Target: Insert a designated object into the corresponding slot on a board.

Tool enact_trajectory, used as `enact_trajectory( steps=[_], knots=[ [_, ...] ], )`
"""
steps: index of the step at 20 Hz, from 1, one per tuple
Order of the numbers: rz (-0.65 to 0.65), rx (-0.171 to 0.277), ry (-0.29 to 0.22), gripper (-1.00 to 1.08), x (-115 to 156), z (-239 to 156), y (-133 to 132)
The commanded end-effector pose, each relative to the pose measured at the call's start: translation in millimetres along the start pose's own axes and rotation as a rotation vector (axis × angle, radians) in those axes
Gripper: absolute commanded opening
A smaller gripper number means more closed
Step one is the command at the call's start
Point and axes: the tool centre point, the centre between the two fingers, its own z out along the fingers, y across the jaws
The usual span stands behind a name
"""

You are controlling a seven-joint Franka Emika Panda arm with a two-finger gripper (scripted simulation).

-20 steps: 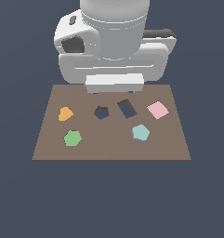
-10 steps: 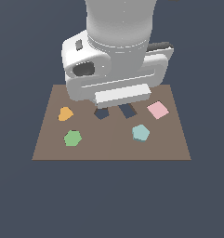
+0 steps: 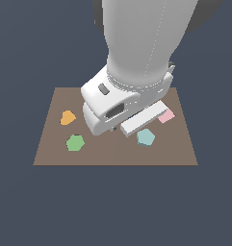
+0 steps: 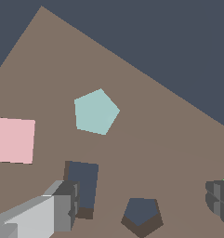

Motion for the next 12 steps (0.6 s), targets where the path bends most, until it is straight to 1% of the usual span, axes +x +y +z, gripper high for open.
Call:
enact_trajectory(
  steps=[1,7,12],
  knots=[
    [-0.114,0.001,0.0,1.0,10.3,10.9,-3.7],
    [-0.353,0.003,-0.002,1.0,30.2,33.6,-15.1],
    [-0.508,0.003,-0.003,1.0,41.3,48.3,-25.3]
  ],
)
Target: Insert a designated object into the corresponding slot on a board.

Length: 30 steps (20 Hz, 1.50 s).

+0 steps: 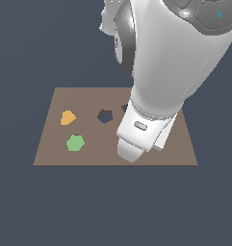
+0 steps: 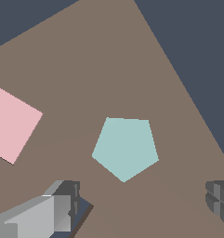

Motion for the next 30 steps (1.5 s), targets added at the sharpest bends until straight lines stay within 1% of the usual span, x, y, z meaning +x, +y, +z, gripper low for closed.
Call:
enact_trajectory(
  steps=[1,7,12,22,30],
  knots=[
    [-0.073,0.0,0.0,1.0,6.7,6.6,-2.0],
    [-0.196,0.0,-0.002,1.0,17.3,18.2,-7.4],
    [-0.251,0.0,-0.003,1.0,21.7,23.3,-10.3],
    [-0.255,0.001,-0.003,1.0,22.0,24.3,-10.9],
    [-0.253,0.0,-0.003,1.0,21.5,43.2,-10.9]
  ],
)
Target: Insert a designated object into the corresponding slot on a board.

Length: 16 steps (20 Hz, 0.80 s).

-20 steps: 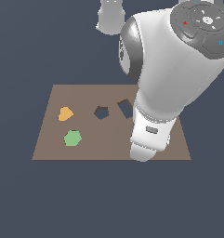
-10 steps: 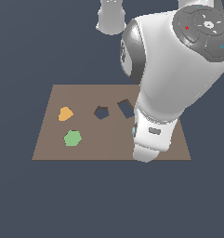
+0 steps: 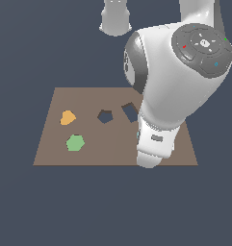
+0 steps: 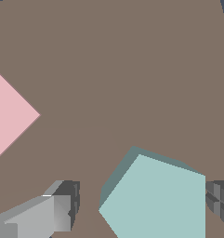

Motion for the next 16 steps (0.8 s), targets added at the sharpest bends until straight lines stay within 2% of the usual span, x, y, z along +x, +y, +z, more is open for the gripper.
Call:
enact_trajectory(
  steps=[1,2,16],
  knots=[
    [0.001,-0.001,0.0,1.0,-0.1,3.2,0.2],
    [0.001,-0.001,0.0,-1.0,-0.1,3.2,0.2],
    [0.001,-0.001,0.0,-1.0,0.0,-2.1,0.5]
  ],
)
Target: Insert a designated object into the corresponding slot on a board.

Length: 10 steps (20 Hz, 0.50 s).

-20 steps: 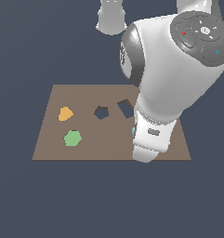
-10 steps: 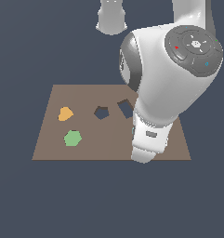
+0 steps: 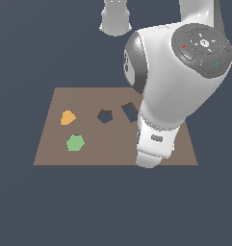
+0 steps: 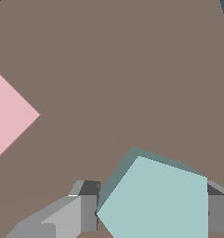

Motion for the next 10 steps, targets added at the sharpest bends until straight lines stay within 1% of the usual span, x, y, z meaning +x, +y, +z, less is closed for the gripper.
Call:
enact_trajectory(
  steps=[1,5,10],
  knots=[
    [0.0,0.0,0.0,-1.0,0.0,0.0,0.0],
    [0.013,0.0,0.0,-1.0,-4.5,-0.2,-0.3],
    [0.066,0.001,0.0,-1.0,-22.5,-1.1,-2.0]
  ],
)
